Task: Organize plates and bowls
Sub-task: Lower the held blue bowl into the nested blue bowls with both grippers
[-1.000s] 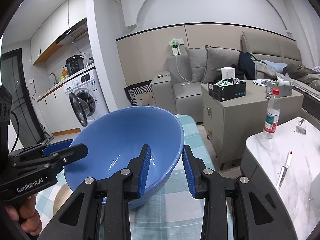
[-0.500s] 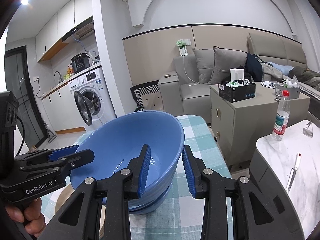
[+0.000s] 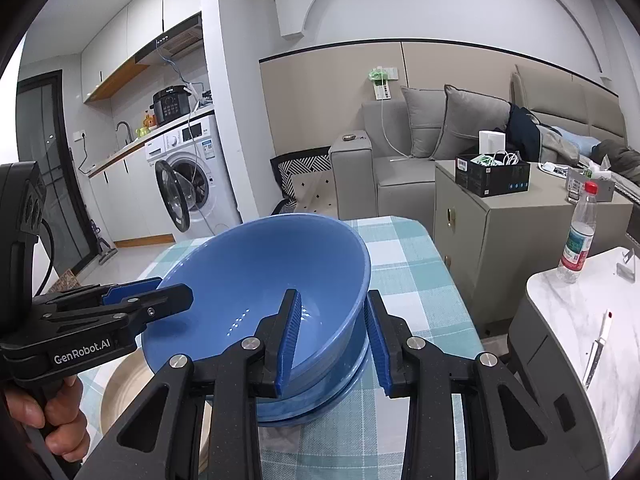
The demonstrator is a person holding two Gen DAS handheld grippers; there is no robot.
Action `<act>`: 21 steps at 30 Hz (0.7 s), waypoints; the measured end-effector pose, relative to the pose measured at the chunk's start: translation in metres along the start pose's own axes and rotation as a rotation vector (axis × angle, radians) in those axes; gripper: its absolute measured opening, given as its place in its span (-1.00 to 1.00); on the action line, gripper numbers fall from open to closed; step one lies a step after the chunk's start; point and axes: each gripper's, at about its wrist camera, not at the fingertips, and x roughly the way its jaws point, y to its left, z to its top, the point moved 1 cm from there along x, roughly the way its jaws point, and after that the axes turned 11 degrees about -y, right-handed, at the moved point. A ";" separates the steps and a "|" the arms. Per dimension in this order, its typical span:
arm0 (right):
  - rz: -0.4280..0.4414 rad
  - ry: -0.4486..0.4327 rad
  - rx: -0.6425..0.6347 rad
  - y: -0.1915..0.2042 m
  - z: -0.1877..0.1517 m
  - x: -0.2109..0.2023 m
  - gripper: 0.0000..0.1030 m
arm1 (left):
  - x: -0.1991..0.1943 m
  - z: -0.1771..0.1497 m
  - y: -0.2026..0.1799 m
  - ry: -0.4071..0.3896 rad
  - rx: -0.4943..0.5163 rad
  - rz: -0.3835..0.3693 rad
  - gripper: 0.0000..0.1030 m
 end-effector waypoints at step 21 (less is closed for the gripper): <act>-0.035 0.056 -0.079 0.013 -0.015 0.023 -0.36 | 0.019 -0.016 0.011 0.039 0.010 0.042 -0.25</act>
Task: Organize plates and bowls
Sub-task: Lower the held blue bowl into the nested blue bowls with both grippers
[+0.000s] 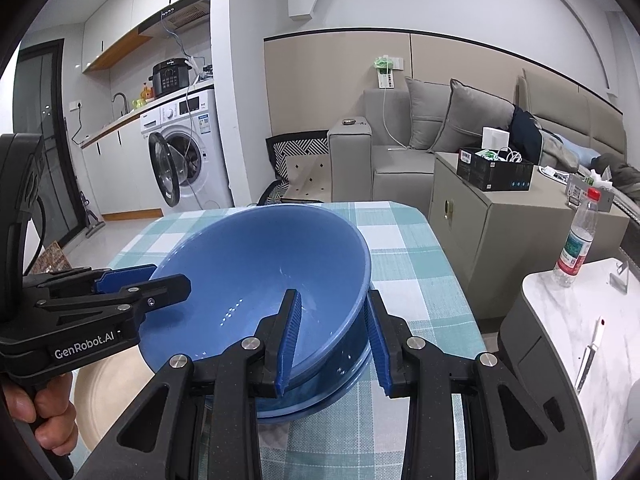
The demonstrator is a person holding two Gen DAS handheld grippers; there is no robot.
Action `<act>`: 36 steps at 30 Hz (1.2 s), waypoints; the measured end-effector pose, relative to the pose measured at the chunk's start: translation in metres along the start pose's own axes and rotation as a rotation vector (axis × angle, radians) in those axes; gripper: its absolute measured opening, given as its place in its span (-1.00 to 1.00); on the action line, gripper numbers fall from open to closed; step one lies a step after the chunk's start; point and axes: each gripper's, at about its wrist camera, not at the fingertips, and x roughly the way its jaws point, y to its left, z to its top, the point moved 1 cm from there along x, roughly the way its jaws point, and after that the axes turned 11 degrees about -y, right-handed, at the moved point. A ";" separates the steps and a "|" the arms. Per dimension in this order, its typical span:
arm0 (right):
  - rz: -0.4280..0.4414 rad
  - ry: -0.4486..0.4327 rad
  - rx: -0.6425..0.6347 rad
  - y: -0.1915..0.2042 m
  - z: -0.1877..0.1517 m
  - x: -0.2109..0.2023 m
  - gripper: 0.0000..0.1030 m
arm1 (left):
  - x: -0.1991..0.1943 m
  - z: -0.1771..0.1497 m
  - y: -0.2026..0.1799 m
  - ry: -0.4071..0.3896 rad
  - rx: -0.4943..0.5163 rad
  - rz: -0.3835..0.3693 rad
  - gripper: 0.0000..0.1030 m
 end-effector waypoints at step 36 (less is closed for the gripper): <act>-0.070 0.065 -0.070 -0.001 -0.015 0.019 -0.35 | 0.022 -0.016 -0.009 0.059 0.055 0.018 -0.25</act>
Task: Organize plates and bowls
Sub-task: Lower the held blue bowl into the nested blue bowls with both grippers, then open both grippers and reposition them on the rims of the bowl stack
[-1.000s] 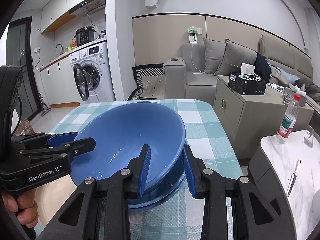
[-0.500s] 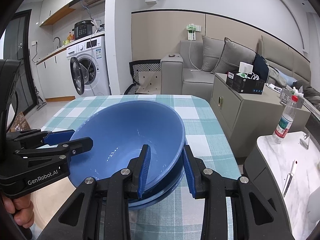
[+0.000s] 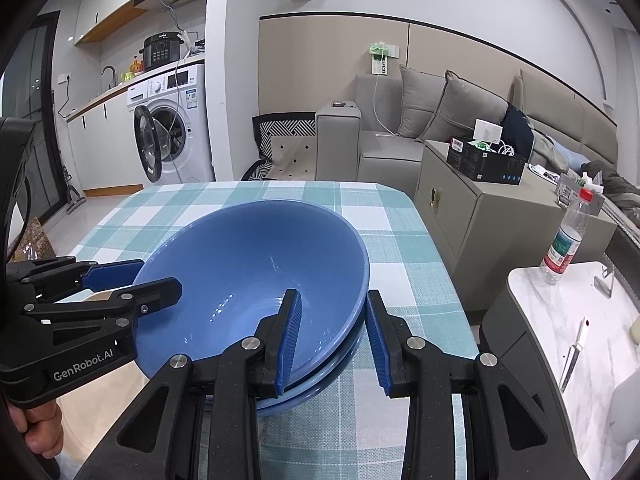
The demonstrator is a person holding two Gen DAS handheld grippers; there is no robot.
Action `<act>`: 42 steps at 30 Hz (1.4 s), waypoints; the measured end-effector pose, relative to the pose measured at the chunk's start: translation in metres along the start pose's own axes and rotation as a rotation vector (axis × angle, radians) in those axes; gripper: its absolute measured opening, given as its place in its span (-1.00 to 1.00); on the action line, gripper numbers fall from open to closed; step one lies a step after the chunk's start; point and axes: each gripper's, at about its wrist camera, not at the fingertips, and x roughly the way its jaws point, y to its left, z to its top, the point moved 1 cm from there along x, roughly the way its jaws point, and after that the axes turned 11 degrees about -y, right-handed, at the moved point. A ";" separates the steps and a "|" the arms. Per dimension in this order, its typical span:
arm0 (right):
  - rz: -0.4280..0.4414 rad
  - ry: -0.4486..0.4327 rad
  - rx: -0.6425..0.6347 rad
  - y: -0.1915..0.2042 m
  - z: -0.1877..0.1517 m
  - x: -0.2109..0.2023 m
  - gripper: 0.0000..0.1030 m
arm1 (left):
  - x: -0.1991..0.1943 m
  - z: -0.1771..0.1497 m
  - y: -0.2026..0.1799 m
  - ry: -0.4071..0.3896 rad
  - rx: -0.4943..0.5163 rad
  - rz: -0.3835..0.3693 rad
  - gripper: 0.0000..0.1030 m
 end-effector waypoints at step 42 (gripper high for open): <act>0.116 -0.048 0.223 -0.050 0.016 -0.019 0.99 | -0.002 0.012 0.032 -0.003 -0.112 -0.067 1.00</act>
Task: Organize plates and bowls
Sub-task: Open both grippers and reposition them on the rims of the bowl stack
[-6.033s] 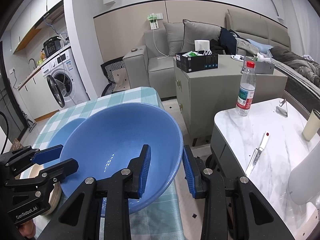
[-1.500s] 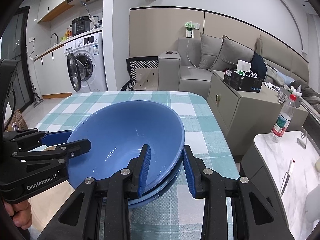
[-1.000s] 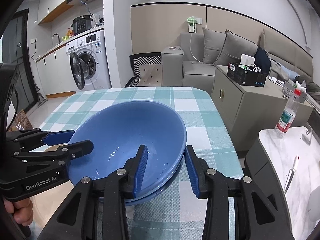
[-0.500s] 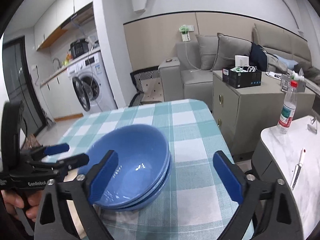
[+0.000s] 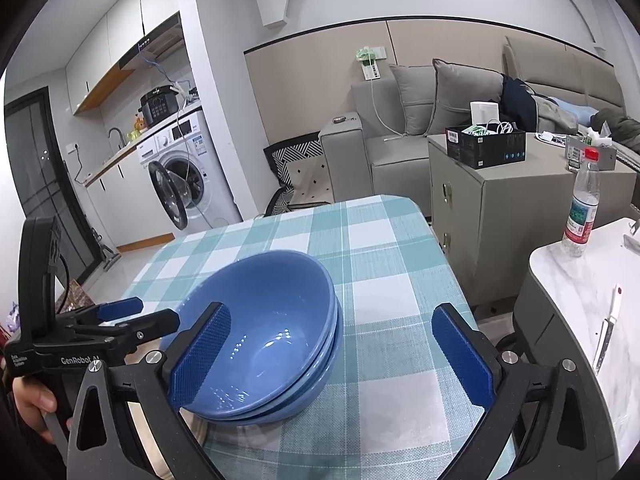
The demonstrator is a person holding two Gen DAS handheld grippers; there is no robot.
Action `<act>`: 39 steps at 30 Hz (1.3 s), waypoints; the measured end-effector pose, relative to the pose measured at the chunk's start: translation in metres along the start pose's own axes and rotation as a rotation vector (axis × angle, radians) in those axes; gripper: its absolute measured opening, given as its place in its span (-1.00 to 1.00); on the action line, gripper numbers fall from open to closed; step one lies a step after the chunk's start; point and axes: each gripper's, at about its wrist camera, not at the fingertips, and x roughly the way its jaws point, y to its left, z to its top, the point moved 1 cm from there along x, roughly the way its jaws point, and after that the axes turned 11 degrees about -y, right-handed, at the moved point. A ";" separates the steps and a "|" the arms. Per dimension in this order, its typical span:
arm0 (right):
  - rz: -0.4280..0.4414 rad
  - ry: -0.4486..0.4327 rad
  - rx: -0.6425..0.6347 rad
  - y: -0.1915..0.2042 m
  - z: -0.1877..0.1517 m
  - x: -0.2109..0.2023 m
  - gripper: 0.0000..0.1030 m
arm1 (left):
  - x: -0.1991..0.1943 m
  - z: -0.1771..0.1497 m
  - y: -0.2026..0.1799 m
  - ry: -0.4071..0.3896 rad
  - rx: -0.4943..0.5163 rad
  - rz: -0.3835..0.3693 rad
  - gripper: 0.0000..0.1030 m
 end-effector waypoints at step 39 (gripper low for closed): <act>0.068 0.188 0.039 0.009 -0.032 0.038 0.28 | 0.029 -0.020 -0.006 0.129 -0.017 -0.068 -0.15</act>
